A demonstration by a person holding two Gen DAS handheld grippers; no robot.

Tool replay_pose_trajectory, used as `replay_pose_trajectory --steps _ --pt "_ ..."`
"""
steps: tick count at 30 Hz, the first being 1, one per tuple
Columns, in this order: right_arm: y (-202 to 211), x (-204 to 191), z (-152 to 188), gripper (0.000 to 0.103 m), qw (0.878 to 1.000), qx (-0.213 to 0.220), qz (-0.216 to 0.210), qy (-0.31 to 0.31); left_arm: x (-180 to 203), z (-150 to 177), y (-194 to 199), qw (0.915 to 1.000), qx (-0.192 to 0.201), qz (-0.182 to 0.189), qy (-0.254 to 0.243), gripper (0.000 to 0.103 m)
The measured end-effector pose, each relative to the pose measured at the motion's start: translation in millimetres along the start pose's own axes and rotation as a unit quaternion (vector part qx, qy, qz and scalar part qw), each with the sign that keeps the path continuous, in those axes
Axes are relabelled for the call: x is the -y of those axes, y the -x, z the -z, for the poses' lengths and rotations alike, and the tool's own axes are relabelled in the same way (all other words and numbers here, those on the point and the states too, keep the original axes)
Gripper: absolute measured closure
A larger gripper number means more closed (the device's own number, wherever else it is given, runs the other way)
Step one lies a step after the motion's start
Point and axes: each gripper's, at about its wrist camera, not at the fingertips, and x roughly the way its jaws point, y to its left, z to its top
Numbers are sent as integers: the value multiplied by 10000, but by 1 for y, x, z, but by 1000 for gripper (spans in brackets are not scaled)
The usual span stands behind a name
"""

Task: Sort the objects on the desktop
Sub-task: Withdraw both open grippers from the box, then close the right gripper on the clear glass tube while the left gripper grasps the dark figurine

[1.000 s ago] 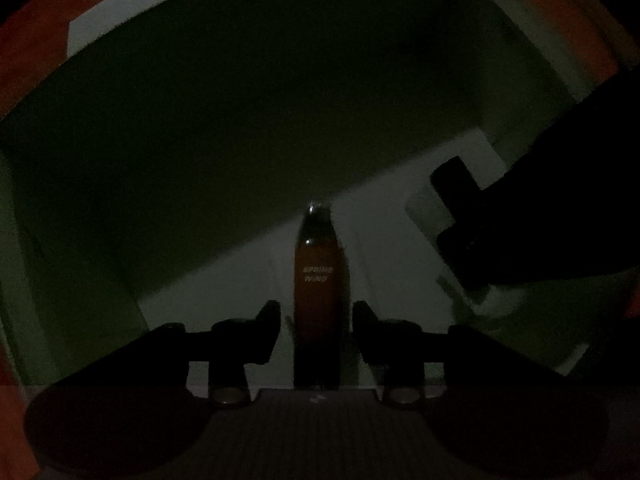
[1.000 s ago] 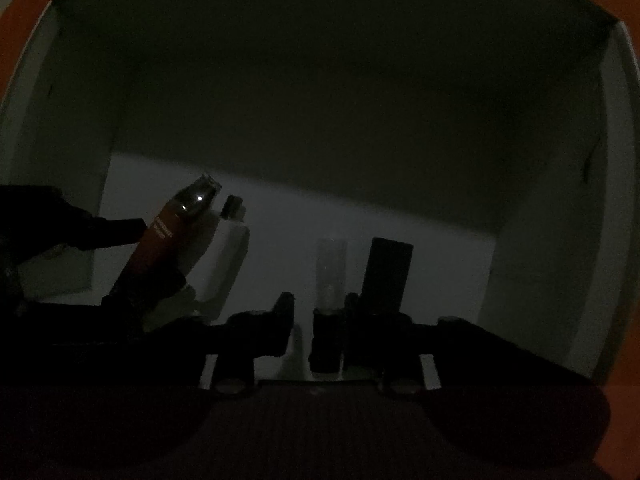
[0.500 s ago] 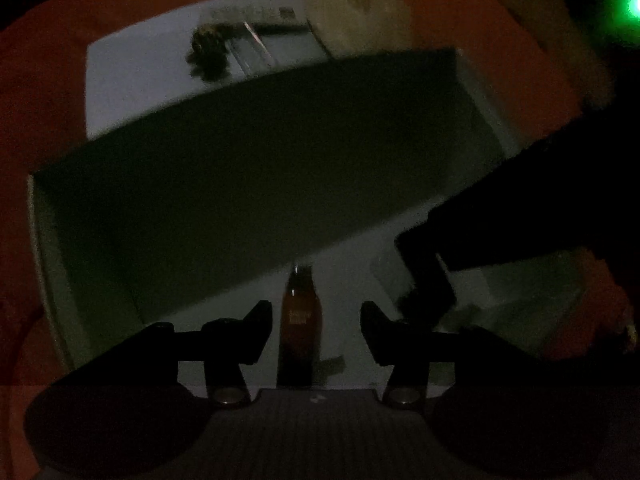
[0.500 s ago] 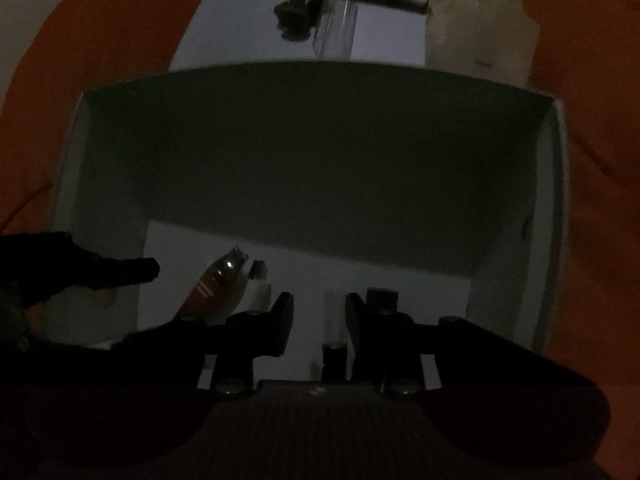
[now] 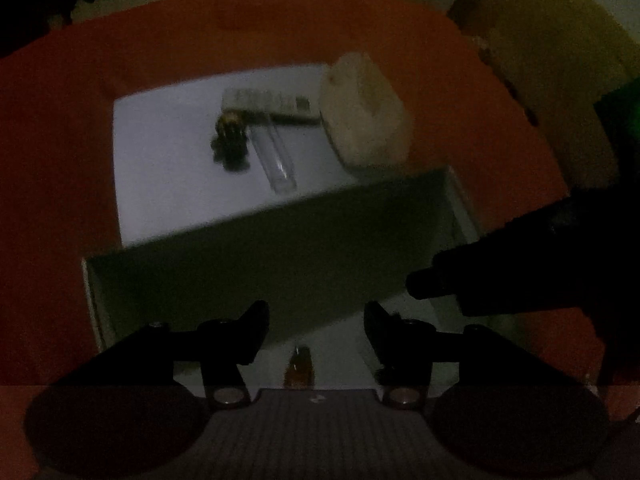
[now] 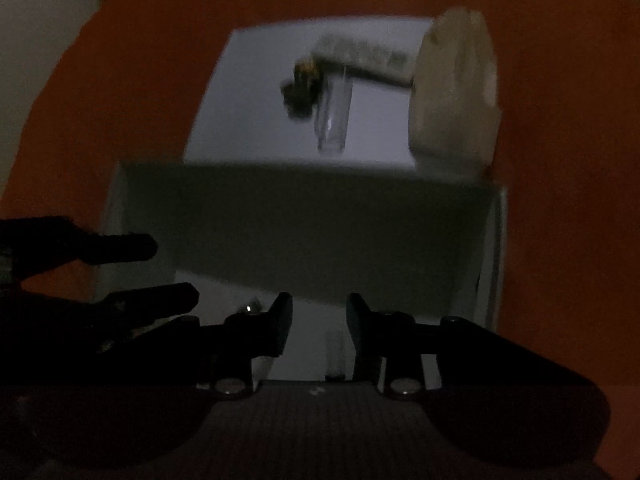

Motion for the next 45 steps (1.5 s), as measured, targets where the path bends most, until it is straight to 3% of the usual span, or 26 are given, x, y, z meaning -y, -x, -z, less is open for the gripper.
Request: replay_pose_trajectory --steps 12,20,33,37,45 --pt "38 8 -33 69 9971 747 64 -156 -24 -37 9 9987 358 -210 286 55" --pt "46 13 -55 69 9953 948 62 -197 -39 -60 8 9973 595 -176 381 55" --pt "30 17 -101 69 9954 918 80 -251 -57 -92 -14 9975 509 -348 351 55" --pt "15 24 -116 66 9970 738 -71 -244 -63 -100 -25 9968 557 -414 387 55" --pt "-31 27 -140 66 9978 537 -21 -392 -74 -123 -76 9979 253 -359 481 54"
